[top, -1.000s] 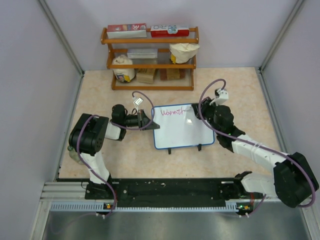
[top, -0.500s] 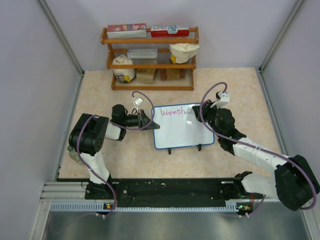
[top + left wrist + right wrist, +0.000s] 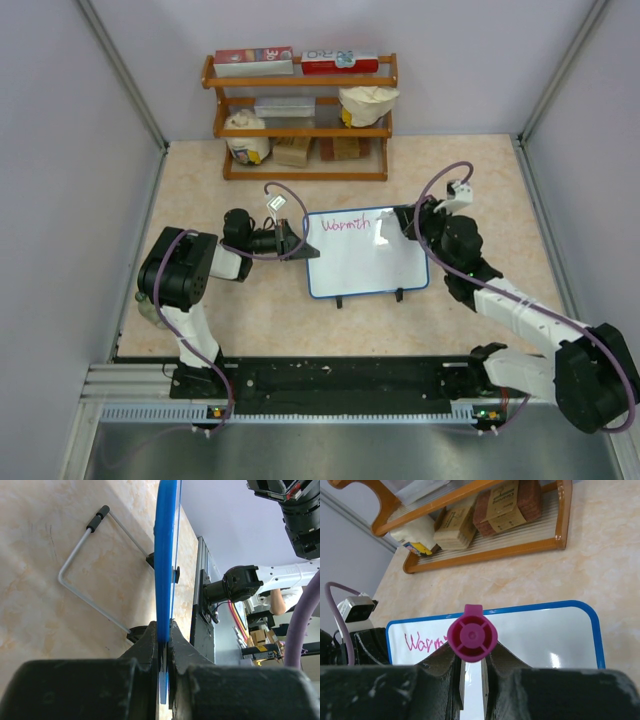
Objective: Write a sentence on the whiteboard
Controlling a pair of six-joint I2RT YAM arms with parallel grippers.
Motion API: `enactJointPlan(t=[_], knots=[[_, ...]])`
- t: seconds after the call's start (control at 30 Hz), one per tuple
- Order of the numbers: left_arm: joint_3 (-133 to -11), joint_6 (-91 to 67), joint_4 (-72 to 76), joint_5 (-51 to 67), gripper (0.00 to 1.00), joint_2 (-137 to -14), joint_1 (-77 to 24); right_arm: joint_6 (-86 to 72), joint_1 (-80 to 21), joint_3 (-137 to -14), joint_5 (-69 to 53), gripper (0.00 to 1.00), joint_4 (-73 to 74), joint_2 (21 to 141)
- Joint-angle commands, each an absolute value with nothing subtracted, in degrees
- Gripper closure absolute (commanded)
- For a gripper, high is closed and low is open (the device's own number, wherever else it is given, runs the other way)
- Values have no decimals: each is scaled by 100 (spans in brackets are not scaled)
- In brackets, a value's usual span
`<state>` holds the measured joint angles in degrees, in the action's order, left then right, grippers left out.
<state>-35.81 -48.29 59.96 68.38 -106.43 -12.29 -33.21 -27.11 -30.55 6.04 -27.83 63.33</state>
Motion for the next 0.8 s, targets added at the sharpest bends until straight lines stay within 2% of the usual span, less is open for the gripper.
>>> enactJointPlan(t=[0.0, 0.77], knots=[[-3656, -4834, 6047, 6838, 100, -10643, -1222, -3340, -2558, -3129, 518, 100, -2883, 6170], [-3674, -4843, 6047, 6838, 100, -10652, -1222, -2953, -2549, -3322, 826, 100, -2769, 6214]])
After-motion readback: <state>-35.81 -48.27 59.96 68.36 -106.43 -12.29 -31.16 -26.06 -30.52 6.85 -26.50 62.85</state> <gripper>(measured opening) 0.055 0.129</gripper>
